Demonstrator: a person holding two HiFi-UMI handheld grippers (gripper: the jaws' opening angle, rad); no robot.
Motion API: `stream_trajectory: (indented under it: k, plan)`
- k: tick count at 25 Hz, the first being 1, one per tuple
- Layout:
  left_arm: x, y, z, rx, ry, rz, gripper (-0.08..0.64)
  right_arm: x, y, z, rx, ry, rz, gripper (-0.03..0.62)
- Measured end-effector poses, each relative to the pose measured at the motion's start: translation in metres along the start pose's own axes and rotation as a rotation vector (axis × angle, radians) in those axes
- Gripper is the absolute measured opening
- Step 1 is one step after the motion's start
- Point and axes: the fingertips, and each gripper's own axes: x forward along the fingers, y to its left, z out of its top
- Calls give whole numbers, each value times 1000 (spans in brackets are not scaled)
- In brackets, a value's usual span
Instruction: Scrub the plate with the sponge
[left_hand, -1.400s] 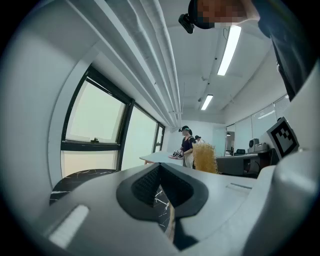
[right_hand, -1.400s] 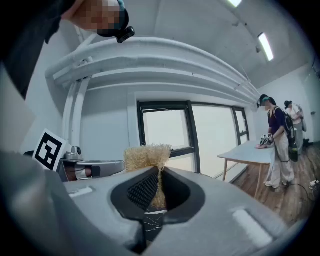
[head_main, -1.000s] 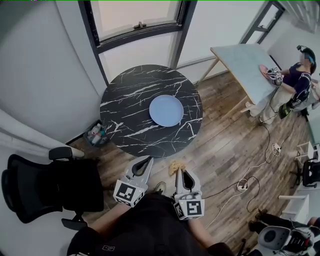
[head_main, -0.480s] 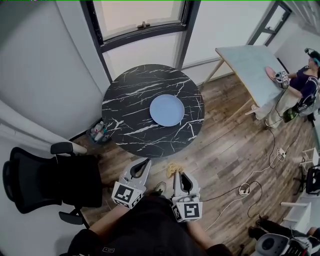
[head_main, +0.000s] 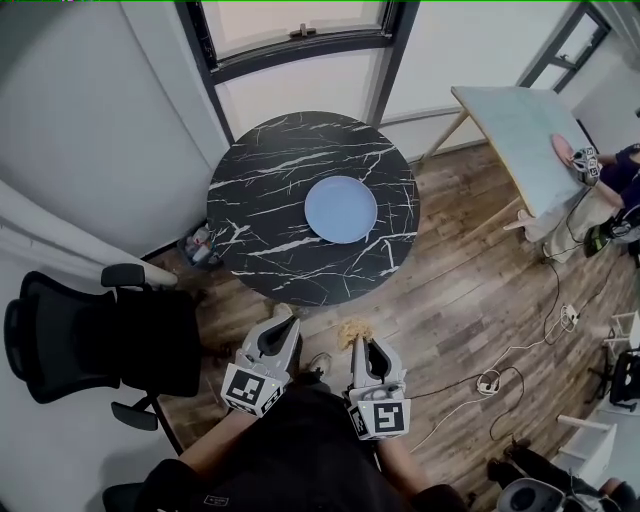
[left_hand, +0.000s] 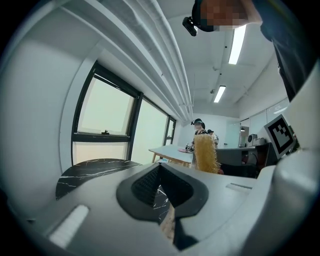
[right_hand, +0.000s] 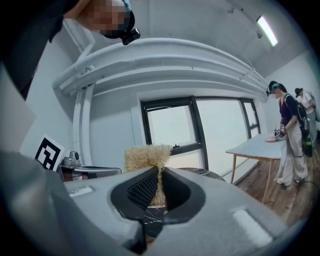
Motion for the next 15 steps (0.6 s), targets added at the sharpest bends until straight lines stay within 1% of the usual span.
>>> stream_trajectory:
  k: [3,8,11,15]
  plan:
    - [17,14,4,-12,-6,-1,2,17,-6,1,-15,7,-4,21]
    - [52,47,8,-36,-19,-8,2,53,-16,5,-29,25,-34,21]
    - [75,72,18,-42,-17,-12,2,83,-20,11,-39,30,-41,21]
    - [102,103,15,-62,7,-42,2,127,-27,12,-44,63,-66,21]
